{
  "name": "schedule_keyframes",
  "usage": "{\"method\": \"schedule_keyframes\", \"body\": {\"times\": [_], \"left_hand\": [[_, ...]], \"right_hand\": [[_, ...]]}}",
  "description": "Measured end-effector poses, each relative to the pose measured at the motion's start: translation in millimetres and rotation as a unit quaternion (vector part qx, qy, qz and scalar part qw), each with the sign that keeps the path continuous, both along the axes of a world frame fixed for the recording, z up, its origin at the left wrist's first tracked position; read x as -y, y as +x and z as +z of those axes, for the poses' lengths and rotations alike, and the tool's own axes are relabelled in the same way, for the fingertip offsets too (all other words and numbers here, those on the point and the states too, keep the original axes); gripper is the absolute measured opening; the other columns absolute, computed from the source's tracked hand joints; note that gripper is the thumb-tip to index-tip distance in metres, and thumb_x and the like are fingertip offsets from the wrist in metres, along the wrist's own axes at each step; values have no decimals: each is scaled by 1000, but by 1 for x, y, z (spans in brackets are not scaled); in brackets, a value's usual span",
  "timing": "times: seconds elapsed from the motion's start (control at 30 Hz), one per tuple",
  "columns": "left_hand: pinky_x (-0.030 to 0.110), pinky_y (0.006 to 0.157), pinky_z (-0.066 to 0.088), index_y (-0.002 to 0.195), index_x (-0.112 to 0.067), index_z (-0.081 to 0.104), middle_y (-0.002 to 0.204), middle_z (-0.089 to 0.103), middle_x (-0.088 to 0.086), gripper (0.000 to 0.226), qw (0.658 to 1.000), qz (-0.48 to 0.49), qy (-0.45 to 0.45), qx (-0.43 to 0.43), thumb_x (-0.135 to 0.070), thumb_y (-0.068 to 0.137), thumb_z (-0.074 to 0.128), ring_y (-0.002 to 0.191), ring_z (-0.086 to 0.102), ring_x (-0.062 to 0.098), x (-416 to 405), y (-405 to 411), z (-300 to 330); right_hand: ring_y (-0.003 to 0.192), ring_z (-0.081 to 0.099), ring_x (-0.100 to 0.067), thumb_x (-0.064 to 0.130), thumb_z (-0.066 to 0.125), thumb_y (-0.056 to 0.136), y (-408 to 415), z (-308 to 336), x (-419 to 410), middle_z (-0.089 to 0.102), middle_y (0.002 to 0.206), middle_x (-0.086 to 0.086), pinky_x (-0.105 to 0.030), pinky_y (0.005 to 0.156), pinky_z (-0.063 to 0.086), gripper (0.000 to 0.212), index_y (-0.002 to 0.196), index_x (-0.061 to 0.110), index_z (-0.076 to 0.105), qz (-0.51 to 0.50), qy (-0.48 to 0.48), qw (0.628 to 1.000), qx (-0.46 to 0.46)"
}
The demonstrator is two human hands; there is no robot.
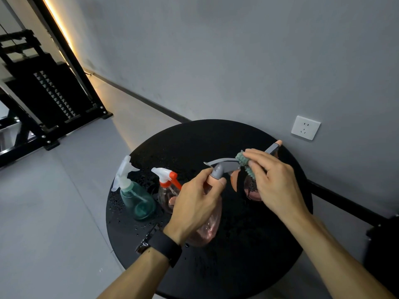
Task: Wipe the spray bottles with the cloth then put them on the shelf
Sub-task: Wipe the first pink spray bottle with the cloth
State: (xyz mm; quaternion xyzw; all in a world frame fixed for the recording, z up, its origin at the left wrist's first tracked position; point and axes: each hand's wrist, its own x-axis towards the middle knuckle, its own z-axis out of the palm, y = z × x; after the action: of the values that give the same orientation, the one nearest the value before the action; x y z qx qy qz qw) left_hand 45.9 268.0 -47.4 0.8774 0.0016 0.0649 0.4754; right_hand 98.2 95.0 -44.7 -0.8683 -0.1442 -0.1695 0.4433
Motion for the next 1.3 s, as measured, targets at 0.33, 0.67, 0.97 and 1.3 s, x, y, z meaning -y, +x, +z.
{"method": "schedule_keyframes", "body": {"times": [0.33, 0.67, 0.97, 1.3], "left_hand": [[13, 61, 49, 101, -24, 56, 86, 72, -4, 35, 993, 43, -98, -57, -43, 82, 77, 69, 64, 0, 0, 0, 3], [43, 81, 52, 115, -45, 64, 94, 68, 11, 20, 991, -33, -121, -35, -45, 99, 52, 84, 66, 28, 1, -1, 9], [44, 78, 57, 113, -34, 57, 100, 69, 6, 20, 983, -47, -167, -54, -45, 102, 44, 85, 67, 18, 8, -2, 10], [33, 89, 57, 125, -19, 64, 111, 73, 8, 33, 942, -61, -321, -72, -35, 98, 53, 104, 71, 24, -1, -1, 17]], "right_hand": [[112, 55, 8, 4, 57, 95, -1, 6, 1, 66, 119, 10, -1, 93, 38, 27, 117, 14, 70, -18, 130, 991, -15], [111, 62, 1, 9, 57, 96, -17, 30, -8, 69, 115, 14, -17, 95, 48, 28, 115, 24, 70, 64, 277, 957, -64], [120, 56, 2, 1, 56, 94, -31, 24, -30, 63, 127, 12, -15, 97, 46, 35, 124, 19, 63, 177, 261, 947, -65], [122, 55, -1, -3, 60, 91, -20, 4, -22, 63, 129, 3, -20, 103, 45, 32, 121, 8, 65, 167, 117, 979, 28]]}}
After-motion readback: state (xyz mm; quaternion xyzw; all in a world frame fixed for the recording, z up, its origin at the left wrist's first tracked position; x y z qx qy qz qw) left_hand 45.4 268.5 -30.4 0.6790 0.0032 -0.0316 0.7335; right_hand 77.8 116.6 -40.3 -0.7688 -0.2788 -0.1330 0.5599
